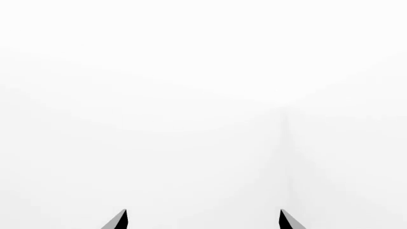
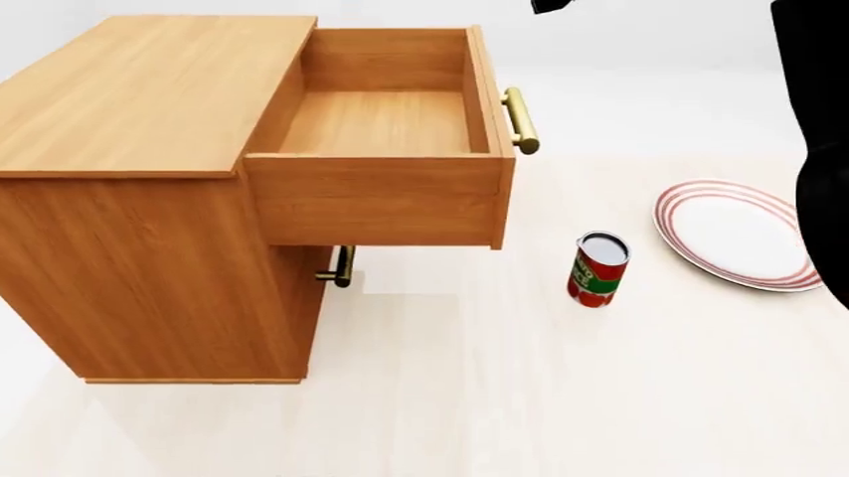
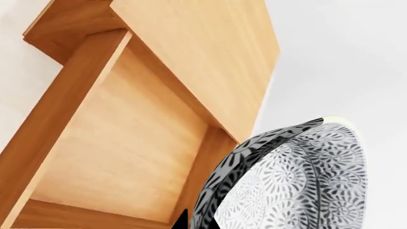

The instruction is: Put the bowl in the top drawer of the cabinet.

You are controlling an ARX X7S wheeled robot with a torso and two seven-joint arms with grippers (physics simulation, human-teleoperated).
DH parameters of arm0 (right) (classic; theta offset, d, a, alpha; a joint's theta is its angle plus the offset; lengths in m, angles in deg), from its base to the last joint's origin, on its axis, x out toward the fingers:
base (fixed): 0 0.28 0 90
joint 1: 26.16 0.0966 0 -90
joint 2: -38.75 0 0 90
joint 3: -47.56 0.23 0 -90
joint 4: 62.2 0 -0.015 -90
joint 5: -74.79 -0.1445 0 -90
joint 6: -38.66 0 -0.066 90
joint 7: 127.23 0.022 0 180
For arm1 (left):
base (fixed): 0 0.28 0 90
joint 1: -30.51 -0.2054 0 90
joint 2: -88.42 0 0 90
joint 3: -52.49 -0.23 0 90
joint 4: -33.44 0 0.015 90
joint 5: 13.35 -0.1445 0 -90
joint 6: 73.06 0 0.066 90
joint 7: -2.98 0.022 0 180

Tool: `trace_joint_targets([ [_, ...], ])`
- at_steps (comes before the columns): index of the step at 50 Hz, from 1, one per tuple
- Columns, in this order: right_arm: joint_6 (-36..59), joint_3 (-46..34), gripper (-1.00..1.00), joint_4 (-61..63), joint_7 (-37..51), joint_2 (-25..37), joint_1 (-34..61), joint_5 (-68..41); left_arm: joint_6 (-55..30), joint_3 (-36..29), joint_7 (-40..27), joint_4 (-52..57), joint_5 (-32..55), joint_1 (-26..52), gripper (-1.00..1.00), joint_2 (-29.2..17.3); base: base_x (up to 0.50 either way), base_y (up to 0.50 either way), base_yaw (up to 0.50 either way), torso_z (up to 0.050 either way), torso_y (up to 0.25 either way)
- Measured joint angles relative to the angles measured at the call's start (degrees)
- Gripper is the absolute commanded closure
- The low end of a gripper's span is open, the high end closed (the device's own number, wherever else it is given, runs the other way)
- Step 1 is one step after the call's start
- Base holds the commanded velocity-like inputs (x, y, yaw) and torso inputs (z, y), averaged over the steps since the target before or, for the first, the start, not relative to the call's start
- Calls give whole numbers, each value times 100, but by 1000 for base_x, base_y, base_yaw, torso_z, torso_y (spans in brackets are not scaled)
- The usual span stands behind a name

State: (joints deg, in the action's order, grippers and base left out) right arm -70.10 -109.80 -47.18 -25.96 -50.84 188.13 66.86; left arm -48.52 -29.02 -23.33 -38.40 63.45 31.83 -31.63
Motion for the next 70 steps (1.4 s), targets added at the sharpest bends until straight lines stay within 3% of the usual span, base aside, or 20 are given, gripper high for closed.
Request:
trace_joint_targets([
  [30, -294, -1429, 100, 57, 232, -42, 243, -1537, 309, -70, 182, 137, -296, -135, -100, -64, 0, 0, 0, 0, -110],
  [70, -30, -1764, 100, 219, 17, -42, 212, -1826, 474, -126, 170, 155, -337, -175, -100, -95, 0, 0, 0, 0, -97],
])
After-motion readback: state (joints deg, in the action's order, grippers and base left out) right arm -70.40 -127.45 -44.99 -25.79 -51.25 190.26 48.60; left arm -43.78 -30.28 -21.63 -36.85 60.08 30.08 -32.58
